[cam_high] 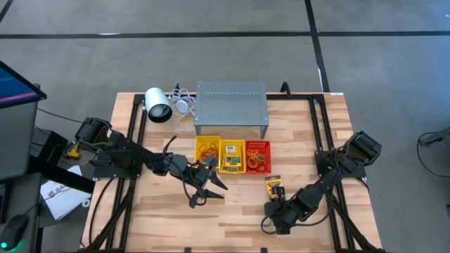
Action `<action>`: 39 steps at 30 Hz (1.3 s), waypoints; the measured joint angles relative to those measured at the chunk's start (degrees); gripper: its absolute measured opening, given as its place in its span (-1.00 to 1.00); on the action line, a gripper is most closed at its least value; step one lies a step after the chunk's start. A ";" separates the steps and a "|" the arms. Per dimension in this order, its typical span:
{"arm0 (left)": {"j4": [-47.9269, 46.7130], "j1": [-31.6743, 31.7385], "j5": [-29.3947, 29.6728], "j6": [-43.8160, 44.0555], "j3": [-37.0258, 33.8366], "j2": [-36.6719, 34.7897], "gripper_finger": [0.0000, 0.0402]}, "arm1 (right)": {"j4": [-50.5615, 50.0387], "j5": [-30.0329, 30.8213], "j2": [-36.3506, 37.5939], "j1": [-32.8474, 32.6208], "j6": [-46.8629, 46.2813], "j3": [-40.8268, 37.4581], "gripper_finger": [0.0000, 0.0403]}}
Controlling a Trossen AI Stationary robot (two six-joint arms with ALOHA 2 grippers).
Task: Pick & Place Office Desk Supplies
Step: Put the blue rubber band into the left yellow basket
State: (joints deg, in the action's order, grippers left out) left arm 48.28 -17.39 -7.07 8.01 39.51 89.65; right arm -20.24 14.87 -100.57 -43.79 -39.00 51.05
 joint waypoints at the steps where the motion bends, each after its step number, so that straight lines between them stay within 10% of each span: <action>1: -0.01 0.00 0.00 0.00 0.00 0.00 -0.24 | 0.01 0.00 0.00 0.00 0.02 0.00 -0.59; 12: 0.00 0.00 -0.02 0.02 0.00 0.00 -0.24 | 0.14 -1.20 0.00 0.04 0.07 0.00 -0.98; 39: 0.02 0.00 -0.02 1.68 0.00 0.00 -0.24 | -16.39 1.47 0.57 1.15 6.90 12.90 -1.00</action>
State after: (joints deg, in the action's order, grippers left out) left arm 48.29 -17.39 -7.09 9.69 39.51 89.65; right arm -36.62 16.34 -100.01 -42.64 -32.11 63.95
